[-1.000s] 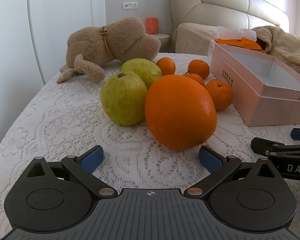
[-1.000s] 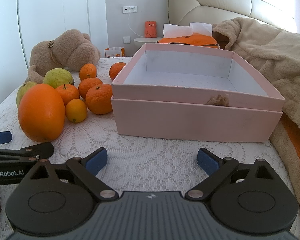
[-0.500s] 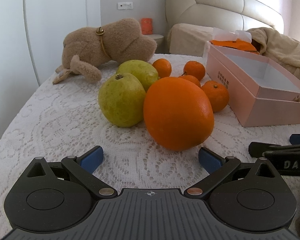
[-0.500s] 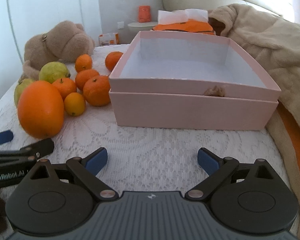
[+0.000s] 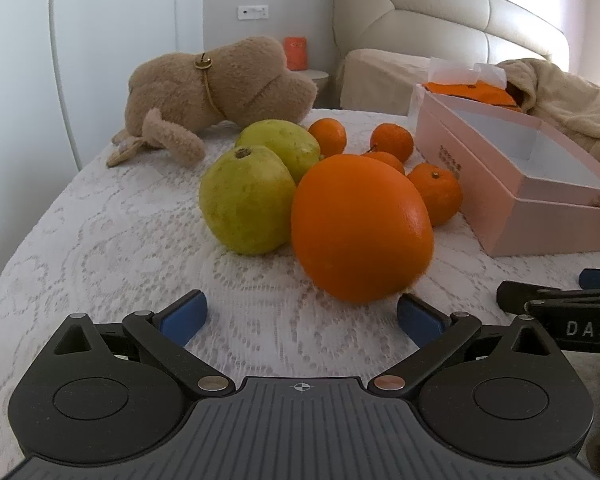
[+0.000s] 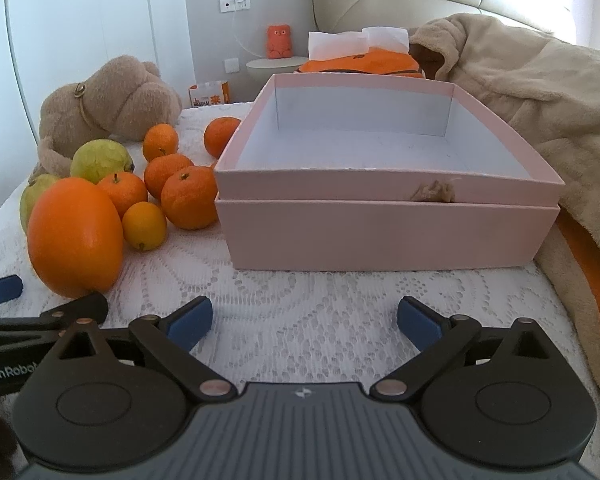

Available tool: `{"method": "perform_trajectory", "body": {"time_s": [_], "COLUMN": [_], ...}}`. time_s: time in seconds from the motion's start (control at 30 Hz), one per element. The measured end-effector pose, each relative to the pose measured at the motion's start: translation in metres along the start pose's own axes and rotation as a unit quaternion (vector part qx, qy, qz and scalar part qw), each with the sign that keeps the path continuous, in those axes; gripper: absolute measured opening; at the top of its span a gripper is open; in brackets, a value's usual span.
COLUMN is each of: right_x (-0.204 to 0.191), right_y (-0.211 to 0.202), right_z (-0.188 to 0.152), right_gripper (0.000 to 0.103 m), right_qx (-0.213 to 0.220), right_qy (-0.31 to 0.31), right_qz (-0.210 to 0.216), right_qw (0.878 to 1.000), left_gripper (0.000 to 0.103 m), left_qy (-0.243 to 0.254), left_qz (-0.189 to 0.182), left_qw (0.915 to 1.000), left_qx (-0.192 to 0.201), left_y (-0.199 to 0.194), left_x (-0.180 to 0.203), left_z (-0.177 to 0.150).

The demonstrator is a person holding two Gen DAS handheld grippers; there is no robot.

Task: Organize fruits
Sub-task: 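Reach the left gripper to the green pear and close on it while the right gripper approaches a mandarin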

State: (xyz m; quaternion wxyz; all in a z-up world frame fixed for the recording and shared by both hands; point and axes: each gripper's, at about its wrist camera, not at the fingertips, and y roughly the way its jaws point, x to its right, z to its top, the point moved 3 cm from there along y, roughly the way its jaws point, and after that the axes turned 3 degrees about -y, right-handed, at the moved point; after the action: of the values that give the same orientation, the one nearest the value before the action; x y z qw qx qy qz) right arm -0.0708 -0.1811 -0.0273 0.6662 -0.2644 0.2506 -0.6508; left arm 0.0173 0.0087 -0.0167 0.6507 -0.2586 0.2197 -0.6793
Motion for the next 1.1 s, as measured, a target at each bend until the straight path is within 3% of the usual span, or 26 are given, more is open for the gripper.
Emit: {"method": "perform_trajectory", "body": {"time_s": [0.17, 0.27, 0.4, 0.53, 0.63, 0.8, 0.9, 0.97, 1.03, 1.1], "right_x": [0.0, 0.004, -0.008, -0.033, -0.058, -0.083, -0.105, -0.109, -0.104, -0.093], "right_y": [-0.02, -0.037, -0.076, -0.103, -0.092, -0.056, -0.031, -0.021, -0.018, -0.022], "right_z": [-0.014, -0.02, -0.004, 0.027, 0.045, 0.07, 0.083, 0.093, 0.099, 0.097], "right_gripper": [0.097, 0.087, 0.085, 0.085, 0.085, 0.085, 0.084, 0.081, 0.081, 0.081], "right_qx": [-0.021, -0.014, 0.059, 0.122, 0.104, 0.053, 0.026, 0.012, -0.007, 0.011], "right_qy": [-0.017, -0.014, -0.047, -0.089, -0.137, -0.168, -0.204, -0.199, -0.185, -0.172], "right_qz": [0.004, -0.004, 0.001, 0.061, 0.109, 0.156, 0.208, 0.217, 0.231, 0.219], "right_qw": [1.0, 1.0, 0.997, 0.987, 0.979, 0.972, 0.956, 0.956, 0.955, 0.96], "left_gripper": [0.103, 0.103, 0.103, 0.103, 0.103, 0.103, 0.103, 0.103, 0.103, 0.103], "left_qy": [-0.018, -0.023, -0.015, -0.015, -0.026, -0.071, -0.099, -0.123, -0.115, -0.11], "left_qz": [-0.026, -0.048, -0.057, -0.057, -0.033, -0.038, -0.046, -0.059, -0.055, -0.043], "left_qw": [0.9995, 0.9986, 0.9969, 0.9971, 0.9974, 0.9945, 0.9922, 0.9897, 0.9904, 0.9902], "left_qx": [-0.002, 0.005, 0.052, 0.048, 0.059, 0.068, 0.059, 0.044, 0.053, 0.074], "left_y": [-0.03, -0.047, -0.072, -0.066, -0.055, -0.032, -0.015, -0.006, -0.007, -0.012], "left_x": [-0.006, -0.008, -0.016, -0.028, -0.045, -0.078, -0.094, -0.103, -0.104, -0.102], "left_z": [-0.01, -0.01, 0.016, 0.051, 0.073, 0.102, 0.116, 0.126, 0.132, 0.132]}}
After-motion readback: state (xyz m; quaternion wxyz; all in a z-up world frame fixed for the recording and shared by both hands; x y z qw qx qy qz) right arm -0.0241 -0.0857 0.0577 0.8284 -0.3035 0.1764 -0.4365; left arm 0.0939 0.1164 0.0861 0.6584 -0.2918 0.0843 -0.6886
